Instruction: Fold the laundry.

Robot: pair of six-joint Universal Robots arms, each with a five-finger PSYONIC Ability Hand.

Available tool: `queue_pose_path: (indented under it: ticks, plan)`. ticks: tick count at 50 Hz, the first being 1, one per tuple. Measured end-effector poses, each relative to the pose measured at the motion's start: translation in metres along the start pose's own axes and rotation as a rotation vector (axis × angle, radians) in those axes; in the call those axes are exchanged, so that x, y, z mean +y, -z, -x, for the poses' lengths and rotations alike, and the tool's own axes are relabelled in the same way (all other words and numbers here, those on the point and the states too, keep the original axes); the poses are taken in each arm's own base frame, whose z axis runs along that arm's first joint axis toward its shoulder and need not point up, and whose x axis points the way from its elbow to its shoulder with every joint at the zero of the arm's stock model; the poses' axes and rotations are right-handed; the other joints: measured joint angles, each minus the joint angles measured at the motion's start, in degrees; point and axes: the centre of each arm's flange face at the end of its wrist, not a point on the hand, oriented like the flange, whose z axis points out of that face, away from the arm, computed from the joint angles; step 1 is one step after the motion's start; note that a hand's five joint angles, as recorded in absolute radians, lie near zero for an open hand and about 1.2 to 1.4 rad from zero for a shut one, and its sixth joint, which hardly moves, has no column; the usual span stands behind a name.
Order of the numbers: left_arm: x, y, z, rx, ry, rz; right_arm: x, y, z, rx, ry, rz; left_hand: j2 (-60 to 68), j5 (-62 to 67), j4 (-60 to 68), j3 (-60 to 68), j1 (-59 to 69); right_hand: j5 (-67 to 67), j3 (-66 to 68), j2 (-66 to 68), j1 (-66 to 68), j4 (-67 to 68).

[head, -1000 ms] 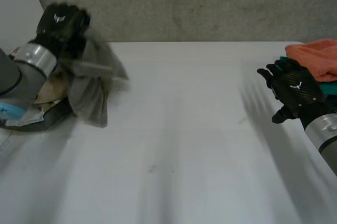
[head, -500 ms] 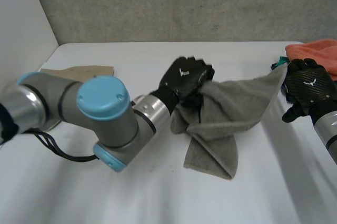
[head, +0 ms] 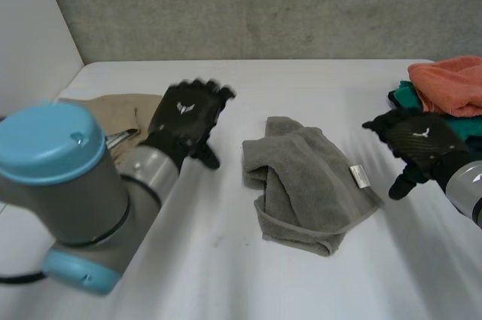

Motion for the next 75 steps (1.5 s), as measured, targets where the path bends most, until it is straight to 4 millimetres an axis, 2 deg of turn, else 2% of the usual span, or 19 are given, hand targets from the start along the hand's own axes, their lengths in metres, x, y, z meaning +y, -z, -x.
queue_pose_path:
  ticks: [9,17,22,25,28,31,33,35,37,42,49,53,56,58,65,75]
  plan:
    - [0.046,0.037,0.006,-0.060,0.051,0.301,0.009,0.016,0.025,-0.157,0.135,0.067,0.1,1.1,0.2,0.2,0.2,0.0,0.0,0.0,0.0,0.0]
    - [0.061,0.052,0.003,-0.019,0.158,0.422,0.037,0.001,0.046,-0.238,0.149,0.094,0.1,1.3,0.2,0.2,0.2,3.4,3.2,2.9,2.1,3.1]
    - [0.064,0.053,0.004,0.023,0.201,0.429,0.046,-0.012,0.059,-0.266,0.152,0.068,0.1,1.3,0.2,0.2,0.2,15.6,15.6,15.1,15.7,15.5]
    - [0.064,0.050,0.007,0.052,0.225,0.417,0.044,-0.022,0.064,-0.259,0.131,0.028,0.1,1.3,0.2,0.2,0.2,39.4,40.1,40.5,37.7,39.9]
    - [0.064,0.048,0.008,0.066,0.236,0.403,0.037,-0.028,0.064,-0.242,0.115,-0.010,0.1,1.4,0.2,0.2,0.2,53.7,54.6,54.9,51.5,54.6]
    - [0.063,0.046,0.009,0.071,0.239,0.387,0.026,-0.034,0.062,-0.220,0.107,-0.049,0.1,1.3,0.2,0.2,0.2,54.0,55.5,55.0,51.5,55.9]
    - [0.061,0.045,0.010,0.072,0.239,0.370,0.011,-0.036,0.060,-0.196,0.113,-0.090,0.1,1.3,0.2,0.2,0.2,54.0,55.5,55.0,51.5,56.0]
    - [0.058,0.043,0.010,0.072,0.238,0.348,-0.007,-0.037,0.057,-0.171,0.121,-0.134,0.0,1.1,0.1,0.0,0.0,54.0,55.5,55.0,51.5,56.1]
    - [0.055,0.041,0.010,0.072,0.240,0.320,-0.034,-0.034,0.054,-0.135,0.126,-0.200,-0.1,0.4,-0.2,-0.1,-0.1,54.0,55.5,55.0,51.5,56.1]
    - [0.048,0.036,0.007,0.073,0.273,0.251,-0.098,-0.018,0.042,-0.056,0.103,-0.354,-1.1,-1.3,-1.3,-1.3,-0.1,54.0,55.6,55.0,51.5,56.1]
    - [0.045,0.031,0.000,0.086,0.373,0.217,-0.155,0.009,0.031,-0.008,0.067,-0.491,-1.2,-1.3,-1.3,-1.3,-0.1,54.0,55.6,55.0,51.5,56.1]
    - [0.050,0.027,-0.013,0.121,0.428,0.238,-0.173,0.020,0.037,-0.011,0.065,-0.536,-1.2,-1.3,-1.3,-1.3,-0.1,54.0,55.6,55.0,51.5,56.2]
    - [0.053,0.025,-0.020,0.143,0.448,0.249,-0.179,0.024,0.040,-0.007,0.065,-0.550,-1.2,-1.3,-1.3,-1.3,-0.1,54.0,55.6,55.0,51.5,56.2]
    - [0.057,0.021,-0.031,0.178,0.473,0.266,-0.188,0.029,0.044,0.008,0.064,-0.570,-1.2,-1.3,-1.3,-1.3,-0.1,54.0,55.6,55.0,51.5,56.3]
    - [0.058,0.009,-0.056,0.247,0.539,0.272,-0.205,0.038,0.045,0.054,0.061,-0.602,-1.1,-1.0,-1.2,-1.2,-0.1,54.0,55.9,55.0,51.5,56.3]
    - [0.062,-0.019,-0.086,0.308,0.580,0.248,-0.211,0.050,0.041,0.071,0.053,-0.584,-1.1,-1.1,-1.2,-1.2,-0.1,54.0,55.9,55.0,51.5,56.3]
